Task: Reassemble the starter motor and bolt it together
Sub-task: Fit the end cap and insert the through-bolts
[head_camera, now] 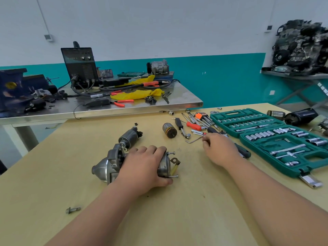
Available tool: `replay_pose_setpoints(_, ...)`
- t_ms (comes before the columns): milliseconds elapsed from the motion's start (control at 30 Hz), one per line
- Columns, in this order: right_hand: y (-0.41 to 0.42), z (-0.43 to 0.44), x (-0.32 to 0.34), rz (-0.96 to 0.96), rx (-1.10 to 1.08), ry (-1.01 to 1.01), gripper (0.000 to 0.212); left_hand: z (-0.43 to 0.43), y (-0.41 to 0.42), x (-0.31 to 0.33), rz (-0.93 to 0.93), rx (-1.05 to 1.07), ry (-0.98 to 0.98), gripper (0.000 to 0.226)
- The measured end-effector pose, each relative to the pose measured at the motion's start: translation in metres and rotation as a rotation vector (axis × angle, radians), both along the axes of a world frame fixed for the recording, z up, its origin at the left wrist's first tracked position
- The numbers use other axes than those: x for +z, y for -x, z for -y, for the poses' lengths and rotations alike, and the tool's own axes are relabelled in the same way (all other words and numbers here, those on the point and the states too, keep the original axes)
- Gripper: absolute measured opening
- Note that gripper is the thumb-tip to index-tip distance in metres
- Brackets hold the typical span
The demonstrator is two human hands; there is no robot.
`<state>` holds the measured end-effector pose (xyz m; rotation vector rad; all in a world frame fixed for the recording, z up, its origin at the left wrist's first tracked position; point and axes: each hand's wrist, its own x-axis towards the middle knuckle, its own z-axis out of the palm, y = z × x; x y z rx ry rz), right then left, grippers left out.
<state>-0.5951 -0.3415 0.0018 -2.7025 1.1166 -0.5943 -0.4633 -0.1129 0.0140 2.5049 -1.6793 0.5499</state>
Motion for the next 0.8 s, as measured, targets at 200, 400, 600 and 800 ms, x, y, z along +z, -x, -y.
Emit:
replay_pose_setpoints(200,0.016,0.026,-0.005,-0.227,-0.331,0.056,0.043,-0.001,0.000,-0.002,0.021,0.003,0.018,0.091)
replay_pose_setpoints(400,0.023,0.023,-0.006,-0.248,-0.303,-0.027,0.038,-0.001,0.002,-0.002,0.009,0.015,0.032,0.092)
replay_pose_setpoints(600,0.026,0.017,-0.001,-0.301,-0.304,0.072,0.030,-0.002,0.005,0.000,0.011,0.036,0.020,0.092)
replay_pose_setpoints(800,0.018,0.005,0.000,-0.339,-0.201,0.145,0.027,-0.004,0.009,0.002,-0.016,0.043,0.007,0.091)
